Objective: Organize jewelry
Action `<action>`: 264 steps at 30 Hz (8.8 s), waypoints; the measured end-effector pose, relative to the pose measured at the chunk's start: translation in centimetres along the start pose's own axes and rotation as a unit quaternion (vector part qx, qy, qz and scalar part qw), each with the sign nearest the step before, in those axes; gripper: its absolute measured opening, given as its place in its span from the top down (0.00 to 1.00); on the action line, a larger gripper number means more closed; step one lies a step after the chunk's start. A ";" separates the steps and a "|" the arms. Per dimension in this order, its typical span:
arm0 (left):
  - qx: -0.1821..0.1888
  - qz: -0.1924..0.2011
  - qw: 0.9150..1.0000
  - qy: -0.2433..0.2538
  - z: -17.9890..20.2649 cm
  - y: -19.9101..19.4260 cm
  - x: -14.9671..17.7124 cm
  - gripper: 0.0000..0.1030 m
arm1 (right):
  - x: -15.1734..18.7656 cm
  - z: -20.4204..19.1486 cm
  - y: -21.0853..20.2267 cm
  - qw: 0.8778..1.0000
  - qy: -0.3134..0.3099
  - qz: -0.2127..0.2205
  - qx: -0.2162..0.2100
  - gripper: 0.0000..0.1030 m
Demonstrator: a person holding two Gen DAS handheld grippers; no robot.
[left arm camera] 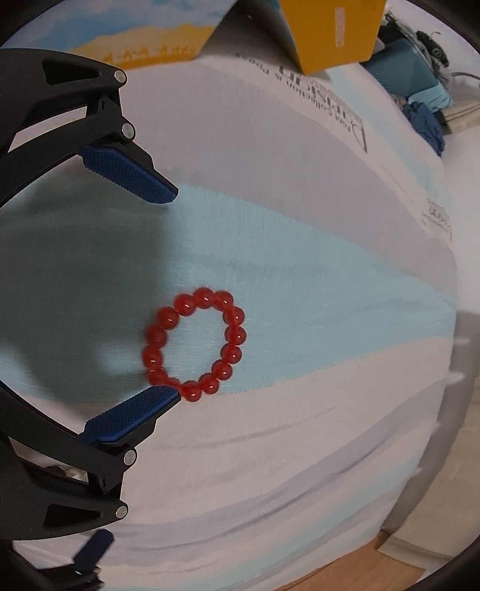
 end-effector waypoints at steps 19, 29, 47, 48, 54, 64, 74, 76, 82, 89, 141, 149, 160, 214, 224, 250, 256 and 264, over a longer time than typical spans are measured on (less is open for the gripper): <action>-0.020 -0.015 1.000 0.016 0.2 2.7 -1.2 0.60 | -0.5 -1.0 1.9 0.999 -0.028 -0.019 0.009 0.87; 0.005 -0.008 1.000 0.020 -0.2 1.8 -0.6 0.86 | -1.3 -1.1 1.8 1.000 -0.018 -0.015 -0.005 0.90; 0.019 0.019 1.000 0.002 -1.2 -1.8 -0.9 0.87 | -1.9 -0.3 -0.5 1.000 -0.011 0.015 -0.020 0.90; 0.020 0.024 1.000 0.002 -1.1 -2.2 -1.0 0.87 | -1.9 -0.4 -0.6 1.000 -0.010 0.018 -0.021 0.90; 0.028 0.031 0.999 0.000 -0.9 -3.4 -1.2 0.87 | -1.8 -0.4 -1.5 0.999 -0.008 0.029 -0.025 0.90; 0.041 0.049 0.998 -0.001 -0.5 -6.0 -1.3 0.87 | -1.8 -0.3 -3.4 0.998 -0.009 0.047 -0.029 0.90; 0.038 0.063 0.997 -0.009 -1.9 -8.5 -0.8 0.87 | -1.7 -0.7 -4.7 0.998 -0.019 0.061 -0.021 0.90; 0.036 0.051 0.998 -0.008 -2.0 -7.6 -0.6 0.87 | -1.5 -0.9 -4.9 0.998 -0.020 0.061 -0.020 0.90; 0.000 -0.010 1.000 0.003 -1.7 -2.4 0.3 0.68 | -1.4 -1.3 -5.2 0.998 -0.023 0.062 -0.018 0.90; -0.019 -0.030 0.999 -0.003 -1.9 1.1 0.7 0.47 | -1.7 -1.2 -4.4 0.998 -0.025 0.053 -0.022 0.90; 0.049 0.057 0.997 0.007 -3.4 -14.4 2.9 0.88 | -0.4 -4.4 -9.8 0.996 -0.024 0.086 -0.022 0.90; 0.043 0.075 0.996 -0.006 -6.4 -18.1 4.2 0.88 | 0.3 -7.4 -13.1 0.994 -0.037 0.102 -0.023 0.90; 0.029 0.109 0.993 -0.030 -12.0 -24.2 5.8 0.88 | 1.2 -13.7 -17.4 0.989 -0.071 0.126 -0.036 0.90; -0.084 0.039 0.981 -0.173 -35.8 -21.7 18.6 0.85 | 6.5 -38.5 -9.8 0.973 -0.213 0.026 -0.083 0.65; -0.088 0.081 0.975 -0.185 -35.0 -25.8 20.2 0.18 | 7.4 -36.6 -13.5 0.971 -0.201 0.072 -0.104 0.23; -0.108 0.144 0.970 -0.165 -29.2 -32.4 30.0 0.06 | 17.1 -31.1 -20.7 0.963 -0.190 0.172 -0.088 0.07; -0.112 0.143 0.970 -0.161 -28.9 -32.2 30.7 0.06 | 17.8 -30.7 -20.7 0.963 -0.189 0.170 -0.086 0.07; -0.097 0.135 0.971 -0.174 -29.0 -31.8 30.6 0.06 | 17.8 -30.4 -20.4 0.964 -0.188 0.166 -0.088 0.07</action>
Point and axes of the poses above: each gripper's, at about its wrist camera, not at the fingertips, and y roughly the way its jaws point, z to its right, x to its underside, the point moved 2 cm from there along y, roughly the way its jaws point, and after that the axes turned 3 degrees about -z, right-handed, at the moved point
